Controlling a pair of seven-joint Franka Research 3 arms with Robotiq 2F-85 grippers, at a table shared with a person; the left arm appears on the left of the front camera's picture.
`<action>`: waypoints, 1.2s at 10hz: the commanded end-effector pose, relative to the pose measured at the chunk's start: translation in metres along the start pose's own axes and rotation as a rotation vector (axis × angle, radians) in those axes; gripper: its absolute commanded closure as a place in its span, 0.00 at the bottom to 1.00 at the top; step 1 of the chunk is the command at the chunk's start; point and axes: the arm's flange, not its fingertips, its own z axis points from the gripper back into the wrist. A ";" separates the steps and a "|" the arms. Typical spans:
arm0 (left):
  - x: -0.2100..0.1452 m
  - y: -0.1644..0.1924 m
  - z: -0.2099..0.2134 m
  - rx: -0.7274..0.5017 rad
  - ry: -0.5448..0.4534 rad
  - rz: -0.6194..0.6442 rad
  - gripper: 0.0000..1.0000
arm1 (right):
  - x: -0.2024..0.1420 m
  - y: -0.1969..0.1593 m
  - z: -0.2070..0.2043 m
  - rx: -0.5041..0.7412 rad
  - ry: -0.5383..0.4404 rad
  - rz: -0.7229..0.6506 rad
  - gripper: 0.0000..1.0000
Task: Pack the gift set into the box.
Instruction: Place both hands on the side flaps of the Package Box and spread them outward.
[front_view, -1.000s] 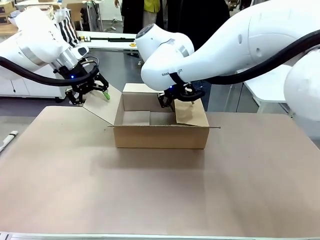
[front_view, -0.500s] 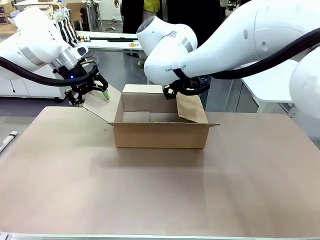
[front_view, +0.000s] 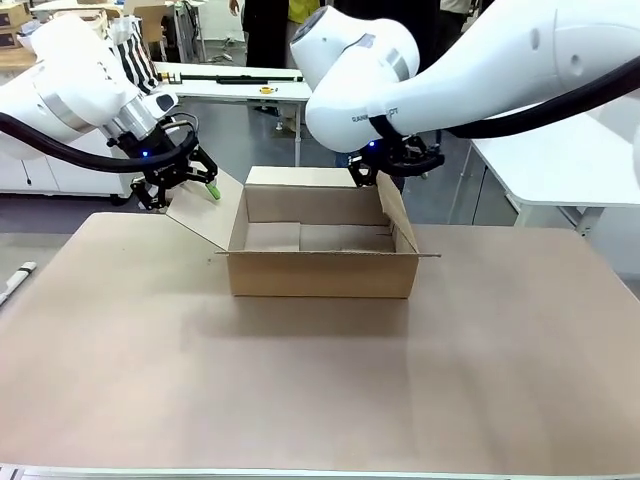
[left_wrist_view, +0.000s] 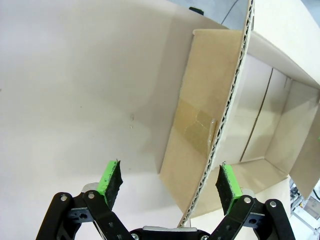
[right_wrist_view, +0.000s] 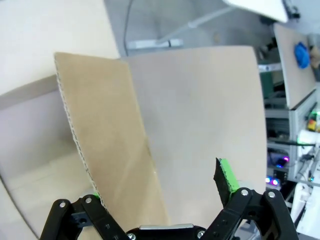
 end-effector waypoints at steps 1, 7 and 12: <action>-0.001 0.000 0.002 0.011 -0.009 -0.006 0.00 | -0.012 -0.025 -0.002 -0.028 0.000 -0.104 0.00; -0.001 0.000 0.002 0.011 -0.009 -0.006 0.00 | -0.001 -0.020 -0.013 0.063 0.063 -0.003 0.00; -0.001 0.000 0.002 0.011 -0.009 -0.006 0.00 | -0.020 -0.096 -0.059 0.370 0.096 -0.154 0.00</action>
